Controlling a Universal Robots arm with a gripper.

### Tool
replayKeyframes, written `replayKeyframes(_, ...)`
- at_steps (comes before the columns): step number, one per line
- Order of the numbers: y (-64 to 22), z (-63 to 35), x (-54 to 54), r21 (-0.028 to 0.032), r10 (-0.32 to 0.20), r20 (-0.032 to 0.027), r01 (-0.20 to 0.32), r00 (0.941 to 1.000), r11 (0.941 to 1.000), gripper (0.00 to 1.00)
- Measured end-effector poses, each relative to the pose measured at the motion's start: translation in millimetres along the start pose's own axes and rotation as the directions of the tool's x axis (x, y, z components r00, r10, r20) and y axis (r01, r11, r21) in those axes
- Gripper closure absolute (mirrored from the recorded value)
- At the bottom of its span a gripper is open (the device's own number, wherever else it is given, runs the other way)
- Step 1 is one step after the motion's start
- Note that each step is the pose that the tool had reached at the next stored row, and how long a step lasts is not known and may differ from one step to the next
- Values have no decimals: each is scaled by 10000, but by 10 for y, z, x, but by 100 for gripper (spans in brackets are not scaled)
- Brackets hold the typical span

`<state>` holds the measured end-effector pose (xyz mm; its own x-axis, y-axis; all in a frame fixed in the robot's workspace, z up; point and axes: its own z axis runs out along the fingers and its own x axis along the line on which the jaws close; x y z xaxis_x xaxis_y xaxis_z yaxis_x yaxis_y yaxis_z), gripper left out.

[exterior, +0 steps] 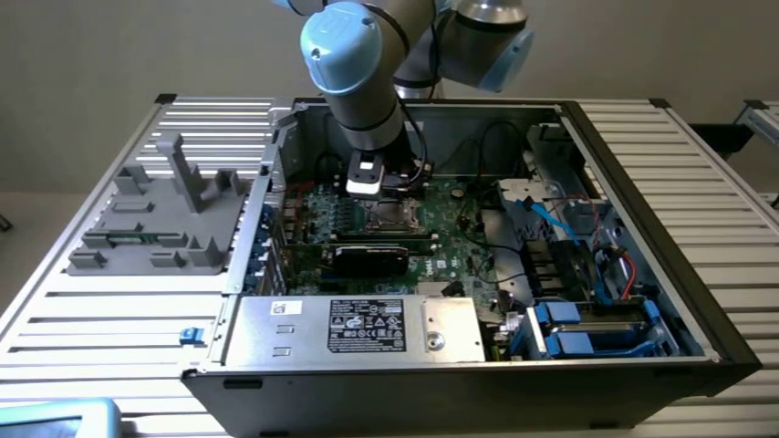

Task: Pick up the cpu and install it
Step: 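Install the first cpu locking lever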

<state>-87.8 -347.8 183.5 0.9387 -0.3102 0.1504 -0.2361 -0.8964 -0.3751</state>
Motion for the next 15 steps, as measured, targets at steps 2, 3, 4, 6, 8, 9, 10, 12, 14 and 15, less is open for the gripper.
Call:
replayKeyframes(2, 0, 0, 0, 5, 1, 1, -1, 10000, 10000, 89)
replayKeyframes(3, 0, 0, 0, 8, 2, 3, -2, 10000, 10000, 89)
replayKeyframes(4, 0, 0, 0, 13, 3, 4, -3, 10000, 10000, 89)
replayKeyframes(6, 0, 0, 0, 25, 6, 6, -6, 10000, 10000, 89)
replayKeyframes(8, 0, -1, 0, 34, 8, 7, -8, 10000, 10000, 89)
replayKeyframes(9, -1, -3, 0, 37, 9, 8, -9, 10000, 10000, 89)
replayKeyframes(10, -2, -4, 0, 39, 10, 9, -10, 10000, 10000, 89)
replayKeyframes(12, -4, -7, 1, 46, 12, 11, -12, 10000, 10000, 89)
replayKeyframes(14, -9, -16, 3, 58, 14, 11, -14, 10000, 10000, 89)
replayKeyframes(15, -12, -22, 4, 65, 15, 11, -15, 10000, 10000, 89)
